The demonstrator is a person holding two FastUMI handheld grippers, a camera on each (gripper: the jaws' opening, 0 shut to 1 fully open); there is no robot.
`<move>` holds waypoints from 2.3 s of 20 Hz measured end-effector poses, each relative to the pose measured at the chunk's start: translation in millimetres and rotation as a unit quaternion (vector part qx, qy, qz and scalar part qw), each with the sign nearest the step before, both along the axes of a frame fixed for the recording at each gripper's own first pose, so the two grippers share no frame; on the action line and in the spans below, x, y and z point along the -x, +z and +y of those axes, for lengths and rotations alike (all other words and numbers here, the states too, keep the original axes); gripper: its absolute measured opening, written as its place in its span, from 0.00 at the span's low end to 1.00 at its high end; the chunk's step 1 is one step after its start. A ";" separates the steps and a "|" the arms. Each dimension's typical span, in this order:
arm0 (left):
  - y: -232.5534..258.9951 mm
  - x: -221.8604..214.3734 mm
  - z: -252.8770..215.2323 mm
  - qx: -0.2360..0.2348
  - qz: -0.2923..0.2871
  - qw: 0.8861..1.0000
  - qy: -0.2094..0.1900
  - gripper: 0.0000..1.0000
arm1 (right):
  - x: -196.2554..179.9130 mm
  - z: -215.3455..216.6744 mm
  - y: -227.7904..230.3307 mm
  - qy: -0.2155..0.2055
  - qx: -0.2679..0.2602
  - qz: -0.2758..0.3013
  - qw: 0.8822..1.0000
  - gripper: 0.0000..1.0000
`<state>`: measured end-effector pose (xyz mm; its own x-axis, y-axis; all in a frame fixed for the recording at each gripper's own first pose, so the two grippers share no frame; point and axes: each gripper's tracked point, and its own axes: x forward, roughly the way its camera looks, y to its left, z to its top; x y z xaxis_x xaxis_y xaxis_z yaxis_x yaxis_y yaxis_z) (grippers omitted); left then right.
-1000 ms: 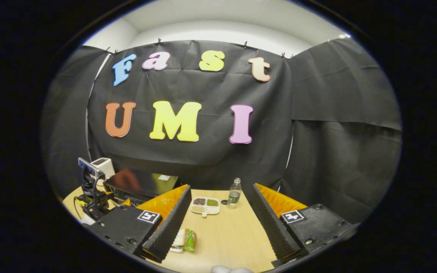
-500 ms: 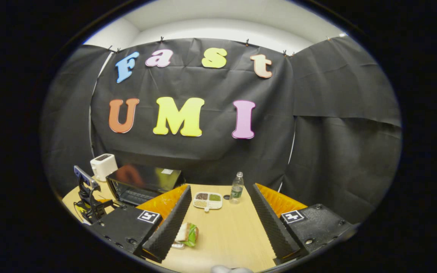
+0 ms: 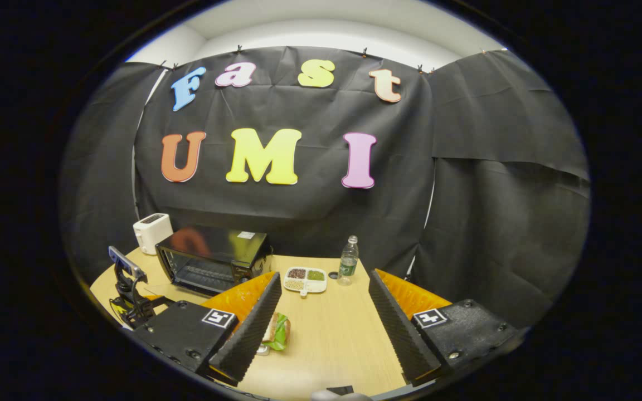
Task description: Open the electric oven with the left hand, put the food in, and close the electric oven.
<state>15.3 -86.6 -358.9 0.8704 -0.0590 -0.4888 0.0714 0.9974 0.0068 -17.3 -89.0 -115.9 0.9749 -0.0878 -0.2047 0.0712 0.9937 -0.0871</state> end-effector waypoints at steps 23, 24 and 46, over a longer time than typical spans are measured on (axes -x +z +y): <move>22.1 25.4 26.1 -0.029 0.000 0.999 -0.014 0.96 | -25.0 -2.0 -62.6 0.045 -0.107 0.097 0.988 0.98; 36.5 25.8 29.3 -0.031 -0.013 0.999 -0.013 0.96 | -29.0 0.3 -77.2 0.053 -0.126 0.115 0.984 1.00; 198.7 52.2 6.0 0.012 -0.094 0.995 -0.029 0.96 | -112.5 76.9 -273.0 0.184 -0.350 0.422 0.816 0.92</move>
<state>-36.9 -80.6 -160.2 0.9412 -0.1214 -0.3153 0.1283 0.9917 0.0011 95.2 -12.1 -388.9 0.3951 0.6059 -0.6905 -0.0347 0.7610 0.6478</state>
